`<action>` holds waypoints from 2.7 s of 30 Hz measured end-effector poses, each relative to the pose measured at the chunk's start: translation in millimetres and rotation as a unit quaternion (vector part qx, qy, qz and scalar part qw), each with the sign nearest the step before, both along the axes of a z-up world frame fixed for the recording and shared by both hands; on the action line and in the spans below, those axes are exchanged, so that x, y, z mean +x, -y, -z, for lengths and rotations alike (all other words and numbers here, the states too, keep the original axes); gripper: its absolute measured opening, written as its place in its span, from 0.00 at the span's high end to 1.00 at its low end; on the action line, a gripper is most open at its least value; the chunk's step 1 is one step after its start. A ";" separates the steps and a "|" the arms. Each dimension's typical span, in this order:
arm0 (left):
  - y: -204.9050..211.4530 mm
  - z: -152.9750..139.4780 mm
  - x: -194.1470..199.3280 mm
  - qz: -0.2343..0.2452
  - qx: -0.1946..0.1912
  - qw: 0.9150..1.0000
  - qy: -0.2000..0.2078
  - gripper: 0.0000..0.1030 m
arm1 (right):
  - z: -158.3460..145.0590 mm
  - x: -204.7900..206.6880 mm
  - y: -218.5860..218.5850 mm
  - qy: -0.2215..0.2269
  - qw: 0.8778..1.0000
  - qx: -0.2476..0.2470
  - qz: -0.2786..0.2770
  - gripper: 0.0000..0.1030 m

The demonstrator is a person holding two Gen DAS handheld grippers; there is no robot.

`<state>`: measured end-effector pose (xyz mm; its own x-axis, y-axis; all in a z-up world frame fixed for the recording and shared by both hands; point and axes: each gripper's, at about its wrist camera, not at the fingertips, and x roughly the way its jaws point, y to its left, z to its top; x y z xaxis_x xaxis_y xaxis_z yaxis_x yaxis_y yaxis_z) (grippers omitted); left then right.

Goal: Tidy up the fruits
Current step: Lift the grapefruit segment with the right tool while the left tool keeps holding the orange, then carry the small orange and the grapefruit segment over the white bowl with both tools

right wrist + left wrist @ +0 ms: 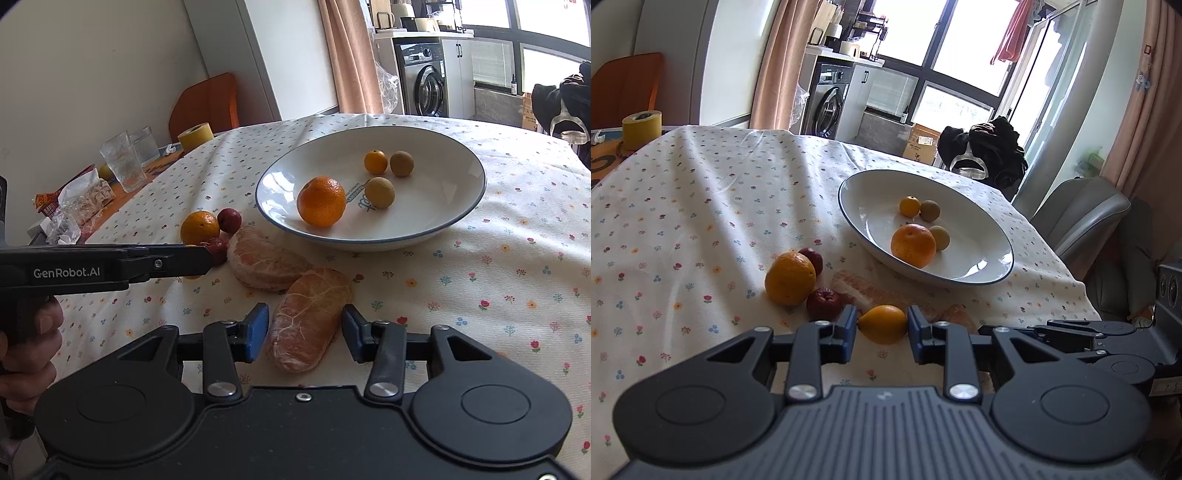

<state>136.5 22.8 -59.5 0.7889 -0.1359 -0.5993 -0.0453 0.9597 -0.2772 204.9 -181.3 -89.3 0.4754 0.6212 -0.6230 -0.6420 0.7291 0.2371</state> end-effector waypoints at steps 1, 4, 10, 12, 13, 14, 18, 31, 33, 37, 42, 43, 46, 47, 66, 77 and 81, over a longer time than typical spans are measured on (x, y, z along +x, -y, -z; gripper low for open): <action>-1.3 0.3 -0.5 -0.001 -0.001 1.000 0.000 0.73 | 0.1 0.3 -1.3 0.000 1.000 -0.001 0.000 0.55; -5.0 1.3 -1.6 -0.006 -0.004 1.000 0.000 0.73 | 0.7 0.9 -5.7 0.003 1.000 -0.004 -0.002 0.53; -8.8 3.0 -3.0 -0.011 -0.008 1.000 -0.001 0.73 | 2.8 -5.6 -19.3 0.039 0.999 -0.036 0.004 0.55; -8.8 3.0 -3.1 -0.010 -0.009 1.000 -0.001 0.73 | 2.4 -7.1 -20.8 0.049 0.998 -0.050 0.006 0.64; -9.0 3.1 -3.0 -0.010 -0.009 1.000 -0.001 0.73 | 2.1 -6.4 -19.4 0.048 0.998 -0.048 0.007 0.64; -8.6 2.8 -3.0 -0.010 -0.008 1.000 -0.001 0.73 | 1.6 -5.7 -17.7 0.046 0.998 -0.046 0.006 0.66; -7.5 1.2 -3.4 -0.008 -0.007 1.000 0.001 0.73 | 0.3 -6.4 -12.1 0.040 0.999 -0.034 0.009 0.69; 4.1 -3.5 0.8 0.002 0.000 1.000 0.004 0.73 | -15.0 0.5 13.6 0.027 0.999 0.015 0.016 0.82; 5.4 -3.4 2.4 0.002 0.002 1.000 0.004 0.73 | -16.5 2.0 19.9 0.025 0.999 0.023 0.023 0.82; 10.5 -3.4 5.8 0.007 0.003 1.000 0.003 0.73 | -16.5 8.0 32.1 0.013 0.999 0.037 0.029 0.82; 19.7 -1.3 9.8 0.018 0.007 1.000 -0.002 0.73 | -12.3 13.3 39.6 -0.003 0.998 0.058 0.020 0.81; 21.4 -0.4 10.6 0.020 0.009 1.000 -0.003 0.73 | -11.3 13.8 39.8 -0.006 0.998 0.061 0.017 0.81; 24.8 2.2 13.2 0.026 0.010 1.000 -0.007 0.73 | -8.2 14.8 41.1 -0.013 0.997 0.071 0.010 0.80; 25.9 3.0 14.2 0.026 0.011 1.000 -0.009 0.73 | -7.8 14.8 41.2 -0.013 0.997 0.072 0.010 0.80; 59.5 11.2 34.2 0.069 0.024 0.997 -0.023 0.73 | -4.1 11.5 52.3 -0.018 0.997 0.079 -0.010 0.75; 46.9 0.2 25.0 0.051 0.025 0.998 -0.009 0.73 | 4.5 18.4 31.1 -0.015 0.998 0.054 0.003 0.73; 42.7 -0.5 23.2 0.046 0.024 0.999 -0.007 0.73 | 5.3 19.6 24.5 -0.008 0.999 0.044 0.007 0.74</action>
<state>159.7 -19.9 -58.9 0.7655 -0.1785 -0.6182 0.0405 0.9722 -0.2305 224.5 -205.8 -94.5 0.4751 0.6670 -0.5739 -0.6273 0.7142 0.3106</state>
